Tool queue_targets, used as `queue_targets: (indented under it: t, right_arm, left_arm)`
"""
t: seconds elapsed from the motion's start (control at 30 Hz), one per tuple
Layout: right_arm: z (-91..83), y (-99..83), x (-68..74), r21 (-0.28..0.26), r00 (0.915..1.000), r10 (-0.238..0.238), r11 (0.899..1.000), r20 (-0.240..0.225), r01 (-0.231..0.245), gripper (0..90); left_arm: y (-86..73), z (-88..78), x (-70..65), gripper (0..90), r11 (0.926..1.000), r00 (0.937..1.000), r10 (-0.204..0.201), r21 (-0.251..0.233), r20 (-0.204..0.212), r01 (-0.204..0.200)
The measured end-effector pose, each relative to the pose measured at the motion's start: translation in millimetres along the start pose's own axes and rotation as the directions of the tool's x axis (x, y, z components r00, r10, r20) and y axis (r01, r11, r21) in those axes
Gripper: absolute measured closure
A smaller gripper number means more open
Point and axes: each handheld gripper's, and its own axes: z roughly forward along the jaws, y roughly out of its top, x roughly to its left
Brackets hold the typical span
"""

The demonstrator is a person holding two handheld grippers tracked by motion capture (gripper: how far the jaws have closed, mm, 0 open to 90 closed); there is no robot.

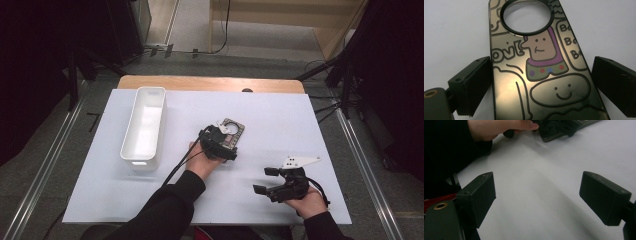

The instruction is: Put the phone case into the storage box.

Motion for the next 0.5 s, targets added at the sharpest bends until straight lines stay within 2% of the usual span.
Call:
queue_targets:
  t: [0.2,0.5]
  right_arm:
    - [0.9,0.3,0.0,0.005,1.0000,0.005,1.000,0.003,-0.005,12.4]
    - [0.5,0.0,-0.2,0.004,1.0000,0.003,1.000,0.004,-0.003,12.4]
  left_arm:
    - [0.8,-0.8,-1.3,7.0,0.9999,0.9999,-0.015,0.002,-0.007,0.015]
    - [2.1,-0.9,-1.2,7.4,0.9998,0.9999,-0.014,0.014,-0.008,0.014]
